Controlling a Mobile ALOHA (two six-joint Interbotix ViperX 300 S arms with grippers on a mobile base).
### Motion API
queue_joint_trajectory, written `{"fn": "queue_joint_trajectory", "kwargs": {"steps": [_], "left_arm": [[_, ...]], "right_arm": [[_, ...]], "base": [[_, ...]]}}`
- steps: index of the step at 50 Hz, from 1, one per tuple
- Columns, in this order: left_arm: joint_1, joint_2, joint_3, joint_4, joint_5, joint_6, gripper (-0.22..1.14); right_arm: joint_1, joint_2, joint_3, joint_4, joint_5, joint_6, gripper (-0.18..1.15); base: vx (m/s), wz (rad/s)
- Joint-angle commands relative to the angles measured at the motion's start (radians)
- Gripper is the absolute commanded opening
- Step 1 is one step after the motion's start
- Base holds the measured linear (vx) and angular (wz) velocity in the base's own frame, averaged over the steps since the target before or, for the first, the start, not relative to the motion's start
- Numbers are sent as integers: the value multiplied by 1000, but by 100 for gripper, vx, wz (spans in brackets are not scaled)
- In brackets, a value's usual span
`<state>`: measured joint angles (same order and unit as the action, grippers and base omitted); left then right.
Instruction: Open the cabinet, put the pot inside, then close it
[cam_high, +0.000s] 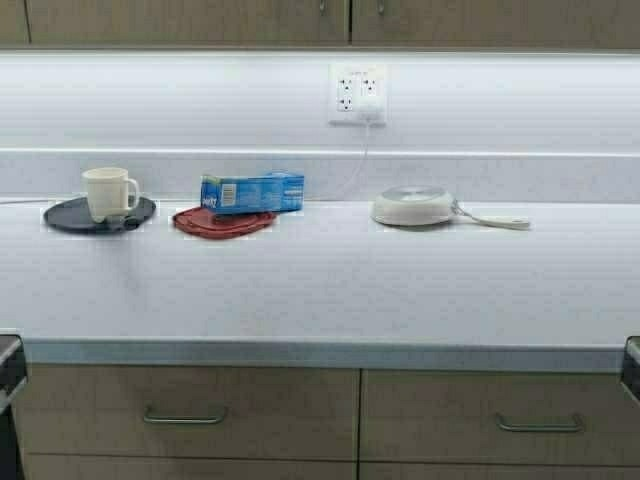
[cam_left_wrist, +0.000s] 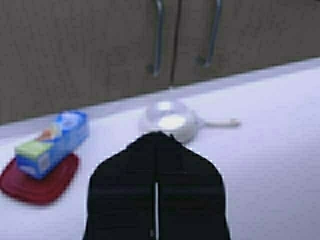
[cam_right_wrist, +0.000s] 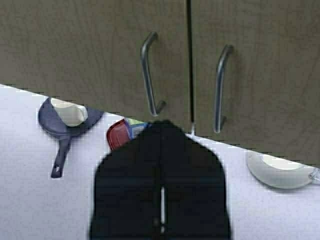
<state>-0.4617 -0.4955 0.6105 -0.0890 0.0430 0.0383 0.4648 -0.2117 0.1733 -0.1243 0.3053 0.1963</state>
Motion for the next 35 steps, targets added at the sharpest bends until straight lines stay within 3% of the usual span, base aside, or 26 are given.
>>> {"fn": "queue_joint_trajectory", "kwargs": {"steps": [1, 18, 35], "left_arm": [[2, -28, 0, -2, -8, 0, 3], [0, -21, 11, -2, -18, -3, 3], [2, -2, 17, -2, -26, -2, 4]], "right_arm": [[15, -126, 66, -2, 23, -2, 7], [20, -385, 380, -2, -12, 2, 7], [20, -405, 402, -2, -32, 3, 7]], "base": [[5, -1], [4, -1], [0, -1]]}}
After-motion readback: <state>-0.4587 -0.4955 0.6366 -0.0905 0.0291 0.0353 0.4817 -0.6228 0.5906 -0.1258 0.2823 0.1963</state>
